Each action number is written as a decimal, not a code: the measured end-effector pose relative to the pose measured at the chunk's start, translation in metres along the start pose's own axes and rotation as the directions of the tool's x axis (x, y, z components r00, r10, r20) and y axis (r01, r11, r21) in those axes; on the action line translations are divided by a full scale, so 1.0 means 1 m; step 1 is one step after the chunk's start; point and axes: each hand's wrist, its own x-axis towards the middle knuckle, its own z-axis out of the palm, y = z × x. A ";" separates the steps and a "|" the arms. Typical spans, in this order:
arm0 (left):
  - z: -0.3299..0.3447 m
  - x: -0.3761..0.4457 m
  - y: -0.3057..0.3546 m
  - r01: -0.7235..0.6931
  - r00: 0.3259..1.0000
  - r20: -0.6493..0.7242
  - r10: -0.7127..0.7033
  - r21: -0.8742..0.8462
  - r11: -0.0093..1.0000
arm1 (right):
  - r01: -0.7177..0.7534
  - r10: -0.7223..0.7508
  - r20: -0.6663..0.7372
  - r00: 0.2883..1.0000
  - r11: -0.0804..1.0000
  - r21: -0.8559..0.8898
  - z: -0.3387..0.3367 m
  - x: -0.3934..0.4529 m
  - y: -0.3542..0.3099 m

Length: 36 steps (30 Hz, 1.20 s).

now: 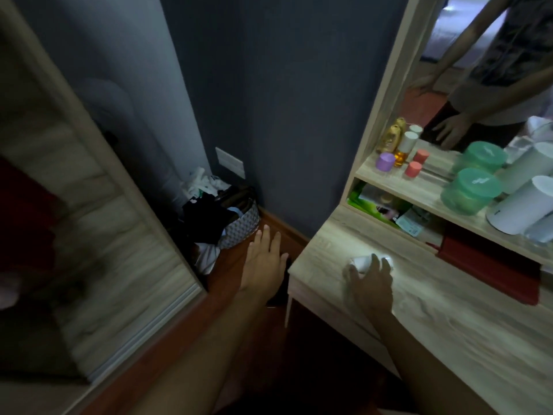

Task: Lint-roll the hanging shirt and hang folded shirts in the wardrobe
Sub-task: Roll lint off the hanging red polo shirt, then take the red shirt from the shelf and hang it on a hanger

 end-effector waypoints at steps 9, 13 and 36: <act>-0.096 -0.034 -0.142 0.192 0.964 -0.197 -0.179 0.051 0.980 | 0.662 -0.599 0.324 0.733 0.737 -0.135 0.080 -0.067 -0.203; -0.170 -0.057 -0.212 0.255 0.899 -0.379 -0.221 0.040 0.966 | 0.784 -0.742 0.320 0.590 0.621 -0.005 0.099 -0.109 -0.306; -0.640 -0.087 -0.371 0.524 0.433 -0.858 0.277 0.490 0.697 | 0.982 -0.923 -0.384 0.001 -0.071 0.174 -0.069 -0.236 -0.818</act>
